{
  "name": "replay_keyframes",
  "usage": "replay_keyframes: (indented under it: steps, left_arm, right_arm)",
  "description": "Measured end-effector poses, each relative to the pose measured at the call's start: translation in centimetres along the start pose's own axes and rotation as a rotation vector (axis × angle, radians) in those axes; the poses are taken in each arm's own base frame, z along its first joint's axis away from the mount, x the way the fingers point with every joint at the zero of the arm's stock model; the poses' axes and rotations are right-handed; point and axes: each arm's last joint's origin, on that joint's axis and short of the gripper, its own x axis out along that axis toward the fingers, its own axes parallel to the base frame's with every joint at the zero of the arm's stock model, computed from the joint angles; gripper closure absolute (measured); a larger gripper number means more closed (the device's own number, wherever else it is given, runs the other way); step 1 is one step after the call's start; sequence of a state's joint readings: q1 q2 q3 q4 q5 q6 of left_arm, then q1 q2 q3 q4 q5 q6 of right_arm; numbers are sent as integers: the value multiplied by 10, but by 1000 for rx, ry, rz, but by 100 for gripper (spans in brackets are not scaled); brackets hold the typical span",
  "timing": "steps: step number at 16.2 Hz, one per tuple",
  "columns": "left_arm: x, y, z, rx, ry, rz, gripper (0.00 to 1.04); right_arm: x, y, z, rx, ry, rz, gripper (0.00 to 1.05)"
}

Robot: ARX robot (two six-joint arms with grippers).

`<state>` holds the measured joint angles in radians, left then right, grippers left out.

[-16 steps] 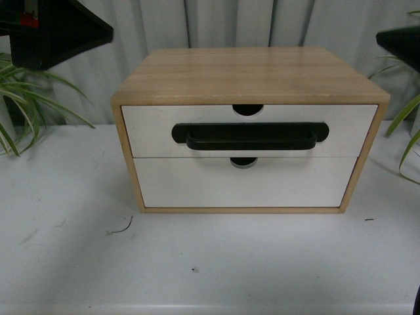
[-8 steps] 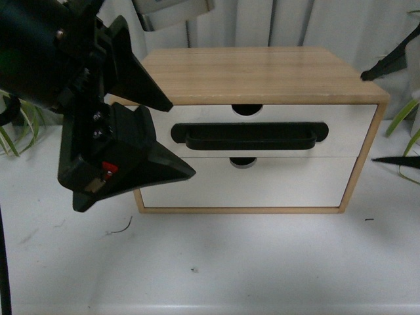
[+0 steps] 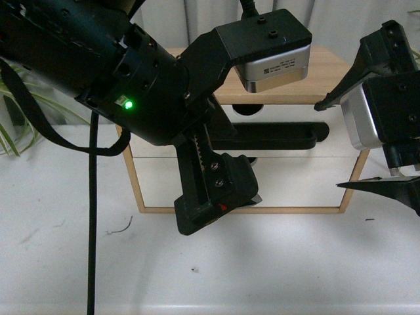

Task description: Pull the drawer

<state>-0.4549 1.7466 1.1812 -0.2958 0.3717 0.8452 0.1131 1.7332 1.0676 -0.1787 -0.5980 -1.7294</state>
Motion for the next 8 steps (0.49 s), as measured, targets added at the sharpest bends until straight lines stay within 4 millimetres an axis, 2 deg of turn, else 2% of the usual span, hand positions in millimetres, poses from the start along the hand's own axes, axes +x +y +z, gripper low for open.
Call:
replay_keyframes:
  steps: [3, 8]
  left_arm:
    - [8, 13, 6, -13, -28, 58, 7]
    - [25, 15, -2, -44, 3, 37, 7]
  right_arm:
    - [8, -8, -2, 21, -3, 3, 6]
    - [19, -12, -1, 157, -10, 61, 6]
